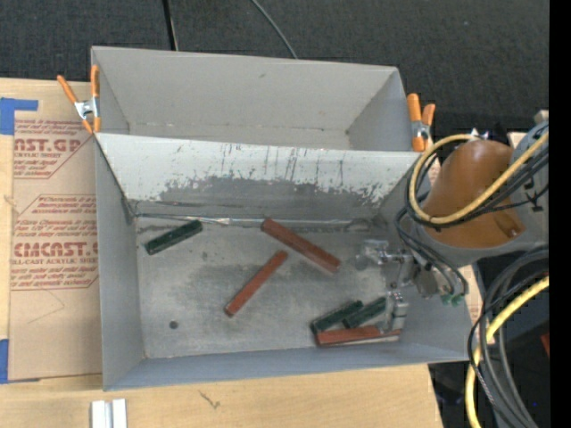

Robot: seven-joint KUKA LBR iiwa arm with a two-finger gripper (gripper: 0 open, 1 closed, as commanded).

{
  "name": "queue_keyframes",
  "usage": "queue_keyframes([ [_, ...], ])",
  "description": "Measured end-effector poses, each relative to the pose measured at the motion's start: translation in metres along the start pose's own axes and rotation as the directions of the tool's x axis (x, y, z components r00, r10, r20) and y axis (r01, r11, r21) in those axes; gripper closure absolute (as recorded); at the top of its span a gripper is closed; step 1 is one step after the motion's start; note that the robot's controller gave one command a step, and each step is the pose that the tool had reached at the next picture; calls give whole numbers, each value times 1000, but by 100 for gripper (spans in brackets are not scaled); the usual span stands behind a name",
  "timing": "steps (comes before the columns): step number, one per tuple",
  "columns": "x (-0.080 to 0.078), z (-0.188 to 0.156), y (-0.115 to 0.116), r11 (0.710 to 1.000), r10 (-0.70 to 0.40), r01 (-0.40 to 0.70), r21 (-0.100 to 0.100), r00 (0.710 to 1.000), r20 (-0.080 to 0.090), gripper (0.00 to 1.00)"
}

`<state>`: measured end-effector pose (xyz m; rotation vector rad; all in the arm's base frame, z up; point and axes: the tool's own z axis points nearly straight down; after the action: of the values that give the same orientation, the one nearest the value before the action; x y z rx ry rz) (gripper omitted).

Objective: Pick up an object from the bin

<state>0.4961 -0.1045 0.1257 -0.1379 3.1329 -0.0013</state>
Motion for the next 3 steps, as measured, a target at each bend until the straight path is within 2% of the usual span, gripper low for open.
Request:
queue_keyframes([
  [1,-18,56,3,1000,6,-6,-1,1000,-5,100],
  [2,-18,56,3,1000,6,-6,-1,1000,-5,100],
  [3,1,-61,-11,999,34,-34,-1,999,-4,100],
])
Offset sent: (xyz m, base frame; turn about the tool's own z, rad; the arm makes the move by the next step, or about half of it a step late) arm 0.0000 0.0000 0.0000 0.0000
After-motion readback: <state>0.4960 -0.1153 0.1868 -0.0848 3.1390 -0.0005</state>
